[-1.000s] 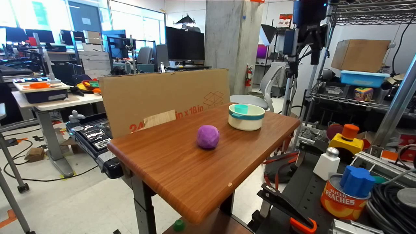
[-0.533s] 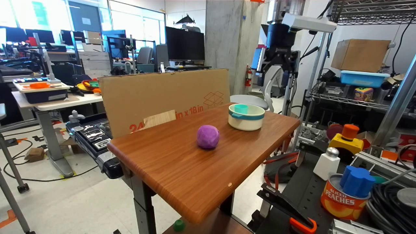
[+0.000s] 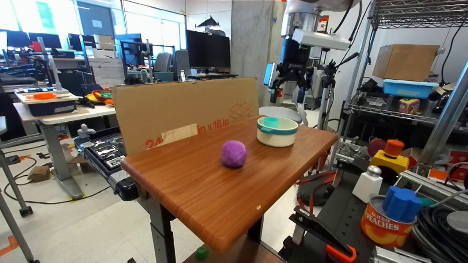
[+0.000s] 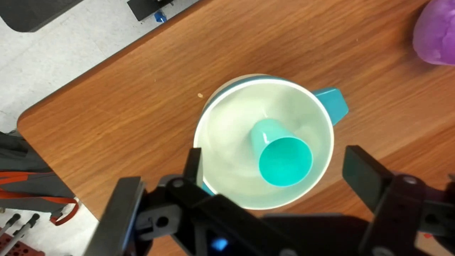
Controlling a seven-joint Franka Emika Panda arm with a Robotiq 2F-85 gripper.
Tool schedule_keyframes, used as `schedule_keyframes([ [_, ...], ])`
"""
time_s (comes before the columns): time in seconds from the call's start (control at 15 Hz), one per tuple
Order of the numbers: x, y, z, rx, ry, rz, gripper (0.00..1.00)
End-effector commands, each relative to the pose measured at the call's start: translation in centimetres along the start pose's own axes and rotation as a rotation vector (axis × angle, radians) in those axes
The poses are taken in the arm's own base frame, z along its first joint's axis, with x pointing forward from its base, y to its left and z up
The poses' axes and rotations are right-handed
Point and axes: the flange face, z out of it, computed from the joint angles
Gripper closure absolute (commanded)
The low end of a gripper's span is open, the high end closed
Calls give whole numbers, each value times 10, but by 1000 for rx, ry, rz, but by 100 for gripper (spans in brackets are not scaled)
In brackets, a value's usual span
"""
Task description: Remove the blue cup from the white bowl and put it on the table
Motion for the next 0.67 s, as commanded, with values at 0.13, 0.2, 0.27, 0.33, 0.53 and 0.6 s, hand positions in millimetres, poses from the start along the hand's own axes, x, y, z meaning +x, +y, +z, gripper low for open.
schedule_keyframes([
  [0.13, 34, -14, 28, -6, -23, 9, 0],
  [0.2, 38, -15, 33, -8, -29, 9, 0],
  [0.27, 42, -17, 38, -14, -34, 8, 0],
  [0.33, 46, -19, 43, -17, -41, 7, 0],
  [0.53, 55, -23, 56, -26, -62, 8, 0],
  [0.6, 57, -24, 60, -29, -68, 7, 0],
])
